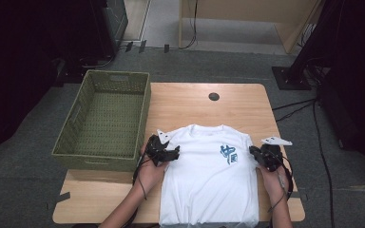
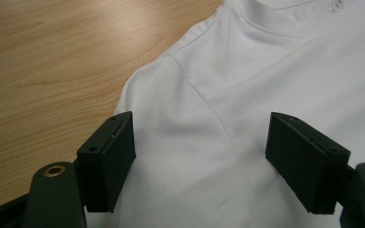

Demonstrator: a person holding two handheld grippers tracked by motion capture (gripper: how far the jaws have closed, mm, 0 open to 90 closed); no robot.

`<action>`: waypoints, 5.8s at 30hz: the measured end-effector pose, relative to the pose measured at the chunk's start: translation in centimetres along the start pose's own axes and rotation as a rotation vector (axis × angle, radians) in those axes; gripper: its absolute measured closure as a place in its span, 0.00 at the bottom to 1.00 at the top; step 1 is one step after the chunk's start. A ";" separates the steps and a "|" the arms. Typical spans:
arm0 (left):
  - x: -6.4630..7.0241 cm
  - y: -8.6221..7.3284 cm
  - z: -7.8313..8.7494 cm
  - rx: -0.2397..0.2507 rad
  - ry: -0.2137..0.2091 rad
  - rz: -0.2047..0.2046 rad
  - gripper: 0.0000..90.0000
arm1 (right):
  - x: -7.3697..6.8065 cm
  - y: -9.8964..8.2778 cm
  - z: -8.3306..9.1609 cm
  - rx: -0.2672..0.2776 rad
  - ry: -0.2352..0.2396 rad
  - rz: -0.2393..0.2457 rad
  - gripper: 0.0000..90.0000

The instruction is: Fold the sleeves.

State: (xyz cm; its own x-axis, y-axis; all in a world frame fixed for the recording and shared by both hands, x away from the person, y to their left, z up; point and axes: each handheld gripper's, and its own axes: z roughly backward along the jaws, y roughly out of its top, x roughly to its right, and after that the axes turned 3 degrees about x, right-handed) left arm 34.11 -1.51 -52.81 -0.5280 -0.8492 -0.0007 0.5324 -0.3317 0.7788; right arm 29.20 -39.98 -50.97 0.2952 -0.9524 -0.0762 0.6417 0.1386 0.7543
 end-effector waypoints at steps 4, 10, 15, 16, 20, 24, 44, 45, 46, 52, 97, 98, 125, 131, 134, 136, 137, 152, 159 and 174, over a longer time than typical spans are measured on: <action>0.0 0.0 0.0 0.000 0.000 0.000 0.28 | -0.3 0.1 -0.1 -0.003 0.004 0.012 0.96; 0.0 0.0 0.0 0.000 0.000 0.000 0.28 | -0.8 0.2 -0.2 -0.006 0.010 0.025 0.96; 0.0 0.0 0.0 0.000 0.000 0.000 0.28 | -1.1 0.3 -0.3 -0.008 0.016 0.033 0.96; 0.0 0.0 0.0 -0.001 0.000 0.001 0.28 | -1.2 0.3 -0.3 -0.008 0.017 0.034 0.96; 0.0 0.0 0.0 0.000 0.000 0.000 0.28 | -1.4 0.4 -0.4 -0.008 0.020 0.043 0.96; 0.0 0.0 0.0 0.000 0.000 0.000 0.28 | -1.8 0.5 -0.4 -0.009 0.026 0.048 0.96; 0.0 0.0 0.0 0.000 0.000 0.000 0.28 | -3.2 0.9 -1.0 -0.017 0.052 0.076 0.96; 0.0 0.0 0.0 0.000 0.000 0.000 0.28 | -3.3 0.9 -1.0 -0.018 0.053 0.078 0.96; 0.0 0.0 0.0 0.000 0.000 0.000 0.28 | -3.4 0.9 -1.1 -0.018 0.055 0.077 0.96; 0.0 0.0 0.0 -0.001 0.000 0.000 0.28 | -3.7 1.1 -1.2 -0.014 0.058 0.084 0.96; 0.0 0.0 0.0 0.000 0.000 0.000 0.28 | -6.8 2.1 -2.8 0.012 0.132 0.106 0.95; 0.0 0.0 0.0 0.000 0.000 0.000 0.28 | -6.8 2.1 -2.9 0.010 0.133 0.111 0.95; 0.0 0.0 0.0 0.000 0.000 0.001 0.28 | -3.7 1.9 -1.3 0.067 0.129 0.022 0.73; 0.0 0.0 0.0 -0.001 0.000 0.001 0.28 | -3.0 1.6 -1.6 0.055 0.117 0.014 0.74; 0.0 0.0 0.0 -0.001 0.000 0.001 0.28 | -2.8 1.5 -1.7 0.052 0.111 0.012 0.75; 0.0 0.0 0.0 0.000 0.000 0.001 0.28 | -2.6 1.4 -1.8 0.050 0.104 0.008 0.75; 0.0 0.0 0.0 -0.001 0.000 0.001 0.28 | -2.4 1.3 -1.8 0.048 0.101 0.009 0.75; 0.0 0.0 0.0 0.000 -0.001 0.002 0.28 | -1.5 0.3 -2.6 0.033 0.060 0.059 0.68; 0.0 0.2 -0.2 -0.007 0.004 0.012 0.28 | -1.9 -0.1 -3.1 0.034 0.093 0.079 0.39; -0.3 0.4 0.4 -0.042 0.004 0.039 0.28 | -2.3 0.0 -3.5 0.034 0.027 0.060 0.33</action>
State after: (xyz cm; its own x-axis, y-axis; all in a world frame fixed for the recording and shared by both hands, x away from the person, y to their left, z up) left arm 34.21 -1.27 -52.25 -0.5035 -0.8636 0.0267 0.5802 -0.3150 0.7511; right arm 31.01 -36.84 -53.08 0.3515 -0.9350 -0.0469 0.5982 0.1858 0.7795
